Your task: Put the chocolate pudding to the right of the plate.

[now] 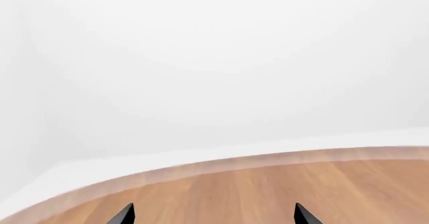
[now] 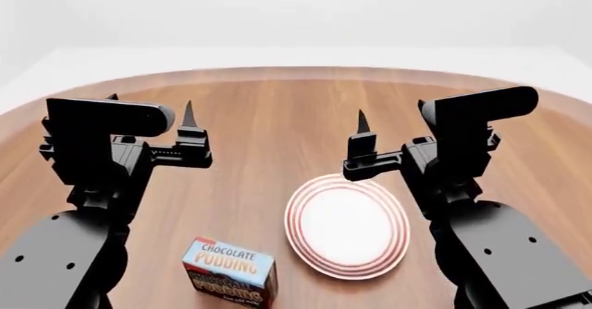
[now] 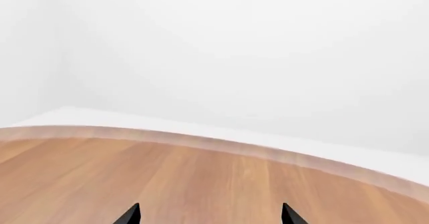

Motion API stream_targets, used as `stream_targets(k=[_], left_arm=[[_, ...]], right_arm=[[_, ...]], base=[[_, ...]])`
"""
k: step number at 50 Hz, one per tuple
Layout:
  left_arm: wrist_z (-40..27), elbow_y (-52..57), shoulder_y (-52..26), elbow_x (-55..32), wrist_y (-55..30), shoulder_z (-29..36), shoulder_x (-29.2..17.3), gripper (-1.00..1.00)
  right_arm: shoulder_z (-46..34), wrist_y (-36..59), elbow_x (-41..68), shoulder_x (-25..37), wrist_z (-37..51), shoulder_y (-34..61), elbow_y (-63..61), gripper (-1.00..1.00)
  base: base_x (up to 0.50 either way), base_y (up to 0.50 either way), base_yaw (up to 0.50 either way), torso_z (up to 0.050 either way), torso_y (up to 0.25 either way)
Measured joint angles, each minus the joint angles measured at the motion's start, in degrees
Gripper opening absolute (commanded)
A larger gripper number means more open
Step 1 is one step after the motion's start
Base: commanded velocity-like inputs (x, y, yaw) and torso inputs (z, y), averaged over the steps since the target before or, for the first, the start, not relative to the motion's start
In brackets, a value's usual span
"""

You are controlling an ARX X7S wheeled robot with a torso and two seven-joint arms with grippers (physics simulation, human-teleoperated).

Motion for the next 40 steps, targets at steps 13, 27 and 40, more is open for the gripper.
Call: stream_targets(k=[13, 27, 40], left_arm=[[-0.2, 0.1, -0.1, -0.5, -0.2, -0.1, -0.3, 1.0], [-0.3, 0.0, 0.1, -0.9, 0.1, -0.1, -0.5, 1.0], [-0.5, -0.2, 0.1, -1.3, 0.4, -0.2, -0.7, 1.0]], right_arm=[[-0.3, 0.2, 0.2, 0.3, 0.7, 0.4, 0.2, 1.0], [-1.1, 2.2, 0.7, 0.9, 1.1, 1.8, 0.9, 1.0], [-2.5, 4.0, 0.4, 1.4, 2.2, 3.2, 1.9, 1.0]], base=[[0.23, 0.0, 0.0, 0.0, 0.001], [0.17, 0.0, 0.0, 0.0, 0.0], [0.23, 0.0, 0.0, 0.0, 0.001]])
